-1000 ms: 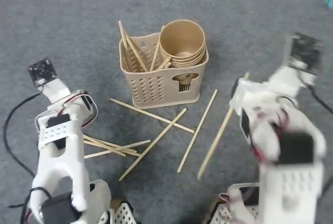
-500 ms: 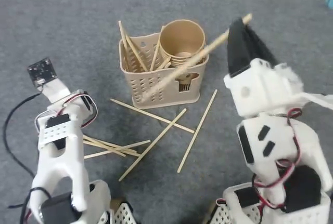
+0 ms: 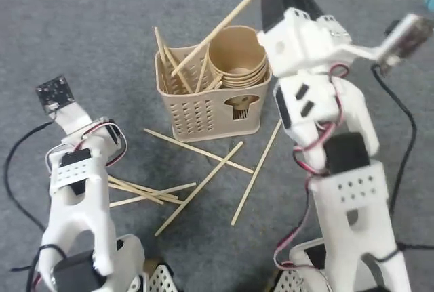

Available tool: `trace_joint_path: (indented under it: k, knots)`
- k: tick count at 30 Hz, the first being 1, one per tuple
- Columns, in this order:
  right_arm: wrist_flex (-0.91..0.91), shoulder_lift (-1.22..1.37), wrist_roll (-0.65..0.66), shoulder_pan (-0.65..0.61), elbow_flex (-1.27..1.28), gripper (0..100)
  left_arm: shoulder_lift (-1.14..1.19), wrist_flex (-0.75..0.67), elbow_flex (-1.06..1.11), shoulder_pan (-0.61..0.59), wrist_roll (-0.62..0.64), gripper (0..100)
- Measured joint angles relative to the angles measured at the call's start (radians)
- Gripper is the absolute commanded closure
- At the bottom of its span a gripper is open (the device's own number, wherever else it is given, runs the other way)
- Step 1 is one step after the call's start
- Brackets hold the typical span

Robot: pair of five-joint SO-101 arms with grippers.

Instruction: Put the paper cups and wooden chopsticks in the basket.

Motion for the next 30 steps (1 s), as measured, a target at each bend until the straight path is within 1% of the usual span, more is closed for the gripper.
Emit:
trace_joint_path:
  k: [3,6,8,14,16,19,21,26,28,30]
  knots:
    - [-0.054,0.068,0.003,-0.002,0.000,99.2,0.000,0.000,0.000,0.000,0.000,86]
    - [-0.061,0.141,0.005,-0.002,0.000,99.2,0.000,0.000,0.000,0.000,0.000,86]
    - [-0.054,0.180,0.028,-0.011,0.000,99.2,0.000,0.000,0.000,0.000,0.000,86]
    - [0.095,0.224,0.190,-0.118,0.051,98.9,0.000,-0.031,0.000,0.000,0.000,86]
    - [0.121,0.224,0.221,-0.160,0.054,94.8,0.000,-0.034,0.000,0.000,0.000,86]
    - [0.126,0.222,0.253,-0.187,0.054,86.5,0.000,-0.037,0.000,0.000,0.000,86]
    - [0.152,0.222,0.275,-0.206,0.054,83.5,0.000,-0.037,0.000,0.000,0.000,86]
    - [0.262,0.222,0.290,-0.235,0.054,82.8,0.000,-0.037,0.000,0.000,0.000,86]
    - [0.333,0.213,0.290,-0.241,0.049,82.7,0.000,-0.037,0.000,0.000,0.000,86]
    - [0.420,0.181,0.290,-0.242,0.031,80.4,0.000,-0.037,0.000,0.000,0.000,86]
